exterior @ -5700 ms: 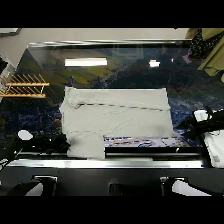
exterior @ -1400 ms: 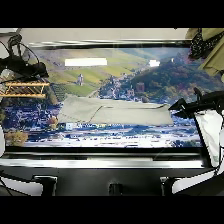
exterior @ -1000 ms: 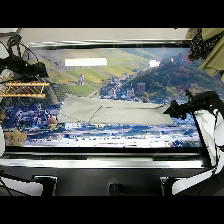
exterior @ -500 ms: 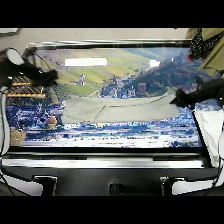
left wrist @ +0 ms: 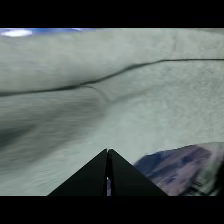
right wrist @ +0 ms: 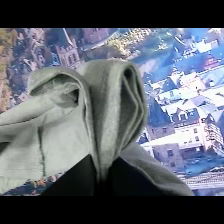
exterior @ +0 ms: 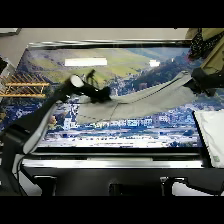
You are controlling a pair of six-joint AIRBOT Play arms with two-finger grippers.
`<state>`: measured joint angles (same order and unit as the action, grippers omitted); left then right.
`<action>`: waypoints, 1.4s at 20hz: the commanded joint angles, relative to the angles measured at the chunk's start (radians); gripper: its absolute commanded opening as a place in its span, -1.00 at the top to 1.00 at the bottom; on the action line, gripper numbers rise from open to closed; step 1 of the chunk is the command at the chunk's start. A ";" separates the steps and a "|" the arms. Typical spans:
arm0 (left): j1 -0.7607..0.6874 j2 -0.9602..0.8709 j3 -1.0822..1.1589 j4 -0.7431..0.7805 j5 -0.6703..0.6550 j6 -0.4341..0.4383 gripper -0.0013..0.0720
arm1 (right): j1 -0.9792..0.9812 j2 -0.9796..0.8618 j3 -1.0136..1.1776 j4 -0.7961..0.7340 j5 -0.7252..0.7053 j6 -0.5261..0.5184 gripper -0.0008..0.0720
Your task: Fold the clothes and pants, and hang the long-sleeved shirts on hangers.
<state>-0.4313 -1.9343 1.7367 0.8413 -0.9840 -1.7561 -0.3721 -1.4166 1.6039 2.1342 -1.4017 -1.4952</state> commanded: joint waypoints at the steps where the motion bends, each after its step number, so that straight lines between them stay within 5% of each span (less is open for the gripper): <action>1: -0.145 -0.068 -0.005 -0.174 0.197 0.001 0.92 | 0.001 0.069 0.009 -0.003 -0.040 0.044 0.89; 13: -0.314 -0.242 0.148 -0.270 0.269 -0.034 0.92 | 0.001 0.199 0.009 -0.089 -0.188 0.159 0.89; 20: -0.370 -0.290 0.192 -0.285 0.267 -0.070 0.92 | 0.001 0.196 0.009 -0.090 -0.120 0.170 0.89; 24: -0.289 -0.232 0.198 -0.277 0.128 -0.043 0.93 | 0.003 0.180 0.009 -0.090 -0.103 0.119 0.89; 28: -0.140 -0.070 0.198 -0.038 -0.013 -0.044 0.92 | 0.035 0.178 0.008 -0.001 -0.093 0.129 0.89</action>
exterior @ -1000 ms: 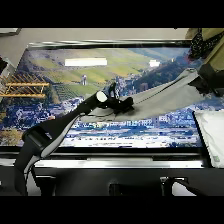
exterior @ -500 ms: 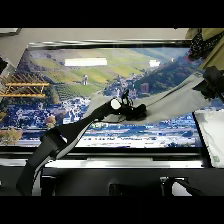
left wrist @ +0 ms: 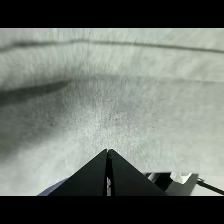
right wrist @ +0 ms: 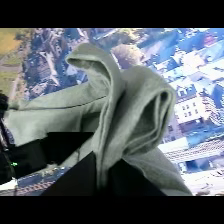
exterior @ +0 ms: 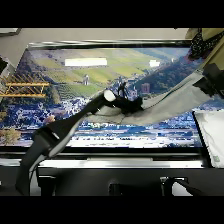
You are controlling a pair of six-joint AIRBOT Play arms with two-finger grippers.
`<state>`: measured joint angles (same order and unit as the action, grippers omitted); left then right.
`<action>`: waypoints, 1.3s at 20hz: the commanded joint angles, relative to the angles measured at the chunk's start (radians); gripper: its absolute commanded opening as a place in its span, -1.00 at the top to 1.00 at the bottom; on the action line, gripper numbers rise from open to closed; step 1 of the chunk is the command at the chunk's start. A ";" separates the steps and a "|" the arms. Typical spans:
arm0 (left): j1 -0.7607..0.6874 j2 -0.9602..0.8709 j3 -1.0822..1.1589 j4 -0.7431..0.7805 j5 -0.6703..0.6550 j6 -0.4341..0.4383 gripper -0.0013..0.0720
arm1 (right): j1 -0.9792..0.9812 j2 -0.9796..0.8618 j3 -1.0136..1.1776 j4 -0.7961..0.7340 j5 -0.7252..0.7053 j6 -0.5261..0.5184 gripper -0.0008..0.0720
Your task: Fold the clothes and pants, and hang the long-sleeved shirts on hangers.
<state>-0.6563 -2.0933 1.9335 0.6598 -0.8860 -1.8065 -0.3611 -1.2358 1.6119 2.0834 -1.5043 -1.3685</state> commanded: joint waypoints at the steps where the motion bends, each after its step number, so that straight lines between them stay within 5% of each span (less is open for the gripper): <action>1: 0.129 0.138 0.002 0.199 -0.157 0.006 0.92 | 0.062 -0.003 0.000 0.047 0.014 0.014 0.90; 9: 0.393 0.521 0.001 0.599 -0.561 0.007 0.92 | 0.575 -0.100 -0.005 -0.053 0.313 0.235 0.89; 17: 0.555 0.728 0.001 0.681 -0.660 0.011 0.92 | 0.858 -0.350 -0.005 -0.052 0.592 0.323 0.89; 26: 0.586 0.730 -0.047 0.680 -0.674 0.037 0.92 | 0.903 -0.498 -0.005 -0.030 0.631 0.346 0.89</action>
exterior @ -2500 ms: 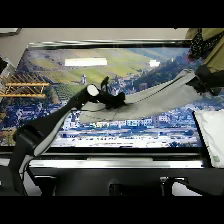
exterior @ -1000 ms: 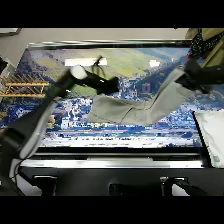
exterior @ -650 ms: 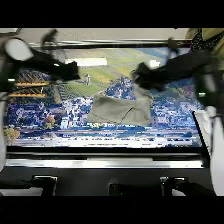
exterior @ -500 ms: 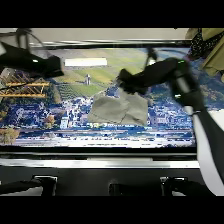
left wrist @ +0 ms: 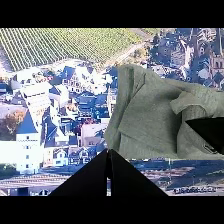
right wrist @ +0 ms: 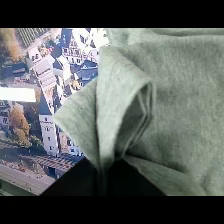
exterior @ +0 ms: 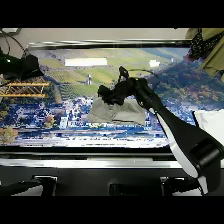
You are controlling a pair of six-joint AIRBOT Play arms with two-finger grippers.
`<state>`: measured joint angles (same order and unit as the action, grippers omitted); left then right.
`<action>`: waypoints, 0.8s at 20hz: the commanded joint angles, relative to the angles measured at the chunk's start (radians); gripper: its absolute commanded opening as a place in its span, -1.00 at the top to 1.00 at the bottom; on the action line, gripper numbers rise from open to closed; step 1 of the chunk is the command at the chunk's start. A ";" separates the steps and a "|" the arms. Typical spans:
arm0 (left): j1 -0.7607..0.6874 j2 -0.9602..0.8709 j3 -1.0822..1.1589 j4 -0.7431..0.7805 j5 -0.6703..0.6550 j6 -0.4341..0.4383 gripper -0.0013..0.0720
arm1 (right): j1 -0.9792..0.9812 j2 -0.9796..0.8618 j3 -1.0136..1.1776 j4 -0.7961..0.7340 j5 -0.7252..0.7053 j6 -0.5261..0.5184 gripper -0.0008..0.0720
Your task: Fold the clothes and pants, and hang the long-sleeved shirts on hangers.
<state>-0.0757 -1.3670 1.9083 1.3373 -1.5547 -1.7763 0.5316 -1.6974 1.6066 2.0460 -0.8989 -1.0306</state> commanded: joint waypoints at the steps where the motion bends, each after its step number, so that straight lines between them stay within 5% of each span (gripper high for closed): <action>1: 0.006 0.003 -0.032 0.002 -0.006 0.007 0.92 | 0.010 -0.042 0.000 0.012 0.034 0.008 0.89; 3: 0.005 0.003 -0.050 0.002 -0.005 0.006 0.92 | 0.010 -0.044 0.000 0.049 0.046 0.006 0.60; 5: 0.005 0.002 -0.054 0.002 -0.005 0.006 0.92 | 0.010 -0.038 0.000 0.144 0.047 -0.023 -0.30; 11: 0.005 0.003 -0.054 0.002 -0.005 0.003 0.92 | -0.115 0.141 0.002 0.245 0.004 -0.220 -0.52; 16: 0.005 0.003 -0.054 -0.001 -0.005 0.004 0.92 | -0.512 0.256 0.001 0.170 -0.348 -0.402 -0.54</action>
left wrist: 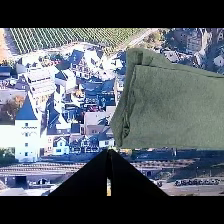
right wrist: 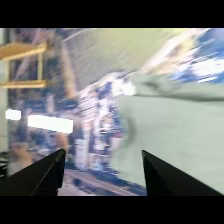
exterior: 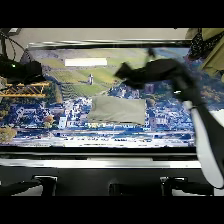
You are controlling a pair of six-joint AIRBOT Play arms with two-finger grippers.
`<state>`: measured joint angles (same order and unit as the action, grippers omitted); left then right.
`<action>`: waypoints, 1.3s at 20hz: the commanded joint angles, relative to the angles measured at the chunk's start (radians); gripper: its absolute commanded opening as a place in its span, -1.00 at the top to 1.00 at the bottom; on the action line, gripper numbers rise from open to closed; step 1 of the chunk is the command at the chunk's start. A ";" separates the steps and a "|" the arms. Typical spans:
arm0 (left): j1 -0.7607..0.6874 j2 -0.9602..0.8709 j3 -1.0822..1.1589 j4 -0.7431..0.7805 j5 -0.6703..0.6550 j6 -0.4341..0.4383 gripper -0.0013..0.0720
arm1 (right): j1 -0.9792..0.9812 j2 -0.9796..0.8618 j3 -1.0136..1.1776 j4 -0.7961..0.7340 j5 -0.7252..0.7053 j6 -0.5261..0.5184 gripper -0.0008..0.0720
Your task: Fold the clothes and pants, and hang the long-sleeved shirts on hangers.
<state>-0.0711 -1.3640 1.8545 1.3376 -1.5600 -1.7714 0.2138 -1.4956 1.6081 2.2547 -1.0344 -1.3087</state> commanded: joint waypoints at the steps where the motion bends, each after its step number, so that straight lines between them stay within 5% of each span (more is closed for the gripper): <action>1: 0.001 0.001 0.000 -0.001 0.000 -0.001 0.92 | -0.266 0.052 -0.008 -0.053 -0.278 -0.167 -0.54; 5: 0.001 0.000 0.000 0.000 0.000 0.000 0.92 | -0.484 0.049 -0.222 0.011 -0.255 -0.284 -0.66; 10: 0.001 0.000 0.000 -0.001 0.000 0.002 0.92 | -0.496 -0.020 -0.503 0.140 -0.140 -0.454 -0.65; 20: 0.001 -0.002 0.000 -0.001 0.008 -0.002 0.92 | -0.317 -0.162 -0.532 0.203 0.038 -0.505 -0.55; 23: 0.001 -0.004 0.000 -0.001 0.008 -0.001 0.92 | -0.283 -0.167 -0.529 0.206 0.066 -0.501 -0.10; 25: 0.001 -0.005 0.000 0.000 0.008 -0.001 0.92 | -0.287 -0.165 -0.513 0.216 0.060 -0.501 0.74; 26: 0.001 -0.005 0.000 -0.001 0.008 -0.001 0.92 | -0.289 -0.160 -0.496 0.216 0.057 -0.497 0.89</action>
<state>-0.0711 -1.3682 1.8545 1.3365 -1.5528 -1.7721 -0.0845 -1.6558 1.0897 2.4615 -0.9936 -1.8080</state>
